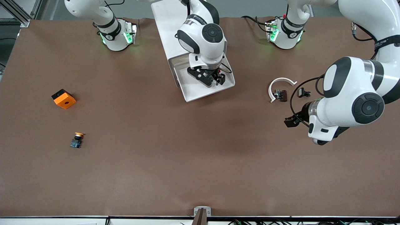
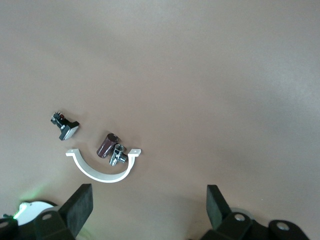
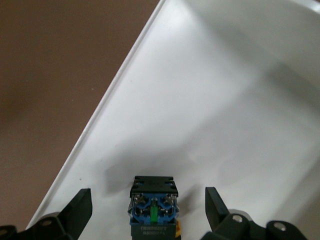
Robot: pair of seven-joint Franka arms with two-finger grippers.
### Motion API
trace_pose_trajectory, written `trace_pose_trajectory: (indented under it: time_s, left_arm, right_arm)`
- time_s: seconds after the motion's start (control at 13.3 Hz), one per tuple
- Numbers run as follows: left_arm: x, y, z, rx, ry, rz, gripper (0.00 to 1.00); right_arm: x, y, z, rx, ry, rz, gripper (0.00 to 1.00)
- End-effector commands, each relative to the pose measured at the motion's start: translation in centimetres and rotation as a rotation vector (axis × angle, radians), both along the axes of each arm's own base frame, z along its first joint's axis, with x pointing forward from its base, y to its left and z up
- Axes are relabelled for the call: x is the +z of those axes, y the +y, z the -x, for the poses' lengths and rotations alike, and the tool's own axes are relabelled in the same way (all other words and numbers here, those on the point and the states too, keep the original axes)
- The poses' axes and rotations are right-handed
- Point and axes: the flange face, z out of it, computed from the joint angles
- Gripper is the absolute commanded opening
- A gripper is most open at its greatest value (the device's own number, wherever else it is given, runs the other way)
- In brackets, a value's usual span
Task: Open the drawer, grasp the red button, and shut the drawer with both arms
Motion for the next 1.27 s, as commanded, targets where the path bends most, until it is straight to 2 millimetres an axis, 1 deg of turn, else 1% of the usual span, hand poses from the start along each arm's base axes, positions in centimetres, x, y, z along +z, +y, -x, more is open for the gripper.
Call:
trace_pose_trajectory:
  time_s: [0.0, 0.07, 0.15, 0.3, 0.37, 0.45, 0.52, 0.6, 0.67, 0.82, 0.9, 0.97, 1.05, 1.2]
  left_arm:
    - [-0.7, -0.2, 2.4, -0.032, -0.051, -0.003, 1.0]
    - [-1.7, -0.3, 3.1, -0.037, -0.057, -0.002, 1.0]
    - [-2.4, -0.6, 3.5, -0.038, -0.071, 0.001, 1.0]
    - [-2.8, -0.7, 3.7, -0.034, -0.064, 0.011, 0.99]
    - [-2.9, -1.6, 4.0, -0.05, -0.061, 0.016, 0.96]
    - [-2.9, -2.6, 4.1, -0.066, -0.063, 0.023, 0.91]
    - [-3.3, -3.2, 4.2, -0.071, -0.058, 0.024, 0.85]
    - [-3.4, -3.6, 4.3, -0.077, -0.058, 0.026, 0.85]
    - [-3.7, -4.3, 4.3, -0.084, -0.06, 0.03, 0.82]
    - [-4.6, -5.8, 4.6, -0.104, -0.05, 0.038, 0.83]
    - [-5.1, -6.7, 4.8, -0.12, -0.045, 0.043, 0.85]
    - [-5.7, -7.7, 5.0, -0.135, -0.038, 0.049, 0.91]
    - [-5.9, -8.5, 5.1, -0.147, -0.041, 0.055, 0.99]
    - [-6.8, -10.1, 5.3, -0.178, -0.042, 0.07, 1.0]
  right_arm:
    - [0.2, 0.7, 0.2, -0.007, -0.016, 0.001, 1.0]
    - [0.2, 0.7, 0.2, -0.009, -0.016, 0.001, 1.0]
    - [0.2, 0.7, 0.2, -0.009, -0.016, 0.001, 1.0]
    - [0.0, 0.7, 0.2, -0.006, -0.017, 0.004, 1.0]
    - [-0.3, 0.7, 0.2, -0.007, -0.014, 0.005, 1.0]
    - [-0.3, 0.9, 0.4, -0.002, -0.014, 0.005, 0.95]
    - [-0.3, 1.0, 0.6, 0.001, -0.014, 0.005, 0.88]
    - [-0.3, 1.0, 0.6, -0.001, -0.014, 0.006, 0.77]
    - [-0.3, 1.1, 0.7, 0.002, -0.015, 0.004, 0.61]
    - [-0.2, 1.3, 0.8, 0.0, -0.019, -0.006, 0.0]
    - [-0.2, 1.3, 0.8, -0.007, -0.016, -0.008, 0.0]
    - [-0.2, 1.3, 0.7, -0.023, -0.017, -0.006, 0.0]
    - [-0.2, 1.3, 0.7, -0.024, -0.017, -0.006, 0.0]
    - [-0.1, 1.2, 0.6, -0.023, -0.017, -0.008, 0.0]
